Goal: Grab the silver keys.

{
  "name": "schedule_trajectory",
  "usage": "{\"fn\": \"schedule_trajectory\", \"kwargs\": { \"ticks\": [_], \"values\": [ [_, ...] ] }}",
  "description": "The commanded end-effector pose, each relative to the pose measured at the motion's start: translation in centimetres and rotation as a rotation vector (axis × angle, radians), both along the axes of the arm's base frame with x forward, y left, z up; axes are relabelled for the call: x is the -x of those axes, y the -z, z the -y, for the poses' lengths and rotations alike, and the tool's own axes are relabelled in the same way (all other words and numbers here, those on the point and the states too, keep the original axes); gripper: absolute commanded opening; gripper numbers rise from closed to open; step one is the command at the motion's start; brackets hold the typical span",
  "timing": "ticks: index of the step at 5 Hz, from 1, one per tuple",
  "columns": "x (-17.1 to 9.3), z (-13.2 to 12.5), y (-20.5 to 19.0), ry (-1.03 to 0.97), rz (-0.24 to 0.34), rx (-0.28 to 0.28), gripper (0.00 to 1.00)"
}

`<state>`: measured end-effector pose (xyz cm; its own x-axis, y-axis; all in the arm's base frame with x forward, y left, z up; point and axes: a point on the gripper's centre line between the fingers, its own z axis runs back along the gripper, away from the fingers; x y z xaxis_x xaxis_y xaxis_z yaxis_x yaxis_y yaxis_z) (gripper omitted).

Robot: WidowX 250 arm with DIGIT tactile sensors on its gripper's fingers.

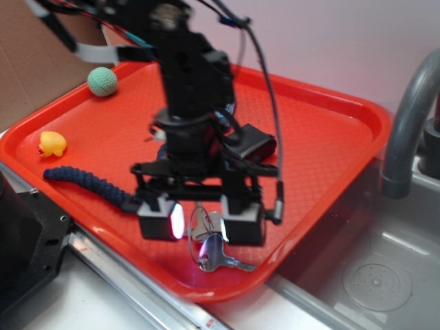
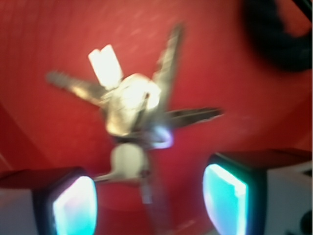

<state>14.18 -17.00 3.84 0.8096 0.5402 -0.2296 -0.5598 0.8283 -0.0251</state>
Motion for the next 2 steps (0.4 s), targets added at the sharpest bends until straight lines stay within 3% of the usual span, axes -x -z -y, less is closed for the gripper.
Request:
{"fn": "schedule_trajectory", "kwargs": {
  "ticks": [1,2],
  "values": [
    [-0.46,1.44,-0.47,0.028,-0.057,0.003,0.00],
    [-0.61,1.14,-0.90,0.060,-0.050,0.001,0.00]
  ]
}}
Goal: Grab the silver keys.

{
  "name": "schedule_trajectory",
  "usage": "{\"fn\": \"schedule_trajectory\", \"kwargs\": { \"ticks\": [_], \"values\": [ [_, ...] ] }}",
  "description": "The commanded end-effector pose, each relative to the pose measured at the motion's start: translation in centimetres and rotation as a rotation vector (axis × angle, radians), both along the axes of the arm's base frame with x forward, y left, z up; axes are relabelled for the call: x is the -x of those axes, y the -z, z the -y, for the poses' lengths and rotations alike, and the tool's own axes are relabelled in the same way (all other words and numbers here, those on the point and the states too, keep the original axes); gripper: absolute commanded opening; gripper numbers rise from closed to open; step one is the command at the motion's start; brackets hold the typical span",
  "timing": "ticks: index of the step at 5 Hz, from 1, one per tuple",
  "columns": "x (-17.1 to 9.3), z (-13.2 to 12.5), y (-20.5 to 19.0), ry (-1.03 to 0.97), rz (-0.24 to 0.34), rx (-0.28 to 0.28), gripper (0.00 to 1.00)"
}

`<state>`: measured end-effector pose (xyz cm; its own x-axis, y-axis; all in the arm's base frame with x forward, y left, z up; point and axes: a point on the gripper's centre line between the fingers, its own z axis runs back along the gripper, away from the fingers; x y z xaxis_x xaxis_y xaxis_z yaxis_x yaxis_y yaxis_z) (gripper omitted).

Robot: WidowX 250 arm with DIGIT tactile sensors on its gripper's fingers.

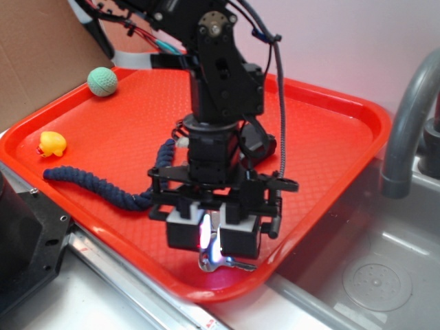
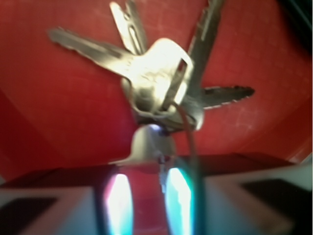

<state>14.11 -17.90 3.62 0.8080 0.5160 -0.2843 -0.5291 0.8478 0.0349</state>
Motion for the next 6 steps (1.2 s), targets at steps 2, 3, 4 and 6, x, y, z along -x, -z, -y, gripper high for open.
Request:
{"fn": "schedule_trajectory", "kwargs": {
  "ticks": [2,3,4,6],
  "values": [
    [-1.1,-4.2,-7.3,0.299,0.187,-0.037,0.00],
    [-1.1,-9.3,-12.4,0.383,0.390,-0.033,0.00],
    [-3.4,-14.0,-17.6,0.480,0.402,-0.055,0.00],
    [-5.6,-20.5,-19.3,0.540,0.349,-0.043,0.00]
  ]
}}
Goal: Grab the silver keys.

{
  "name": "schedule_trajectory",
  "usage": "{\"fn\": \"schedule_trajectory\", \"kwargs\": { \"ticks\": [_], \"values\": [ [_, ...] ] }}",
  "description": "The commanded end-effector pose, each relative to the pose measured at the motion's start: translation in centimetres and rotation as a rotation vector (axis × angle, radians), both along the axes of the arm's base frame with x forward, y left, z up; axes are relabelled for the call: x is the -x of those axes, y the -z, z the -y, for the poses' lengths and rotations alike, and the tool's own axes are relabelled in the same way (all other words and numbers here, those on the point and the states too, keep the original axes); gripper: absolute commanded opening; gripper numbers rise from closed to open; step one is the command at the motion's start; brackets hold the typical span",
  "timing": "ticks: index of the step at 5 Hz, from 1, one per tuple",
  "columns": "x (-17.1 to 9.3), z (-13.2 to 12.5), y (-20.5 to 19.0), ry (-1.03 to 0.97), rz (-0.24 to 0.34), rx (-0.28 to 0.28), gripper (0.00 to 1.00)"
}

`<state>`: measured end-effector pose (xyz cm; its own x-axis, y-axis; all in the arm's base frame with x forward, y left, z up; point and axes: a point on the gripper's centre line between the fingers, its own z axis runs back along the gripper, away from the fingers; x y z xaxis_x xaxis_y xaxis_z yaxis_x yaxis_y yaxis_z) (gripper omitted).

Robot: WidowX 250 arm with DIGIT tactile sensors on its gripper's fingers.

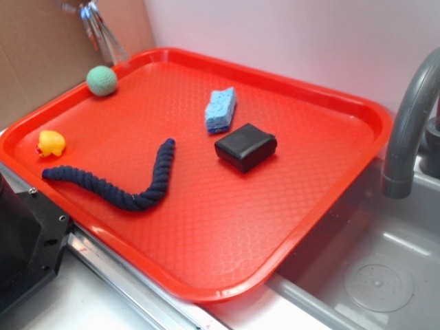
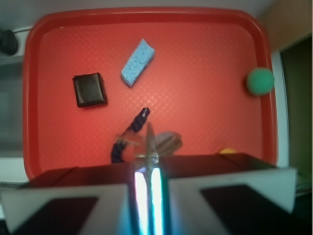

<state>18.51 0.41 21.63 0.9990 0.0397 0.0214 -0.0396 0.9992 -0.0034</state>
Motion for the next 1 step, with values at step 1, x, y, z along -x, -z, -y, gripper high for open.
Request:
{"fn": "schedule_trajectory", "kwargs": {
  "ticks": [1],
  "values": [
    [-1.25,-1.40,-0.91,0.046,0.017,0.012,0.00]
  ]
}}
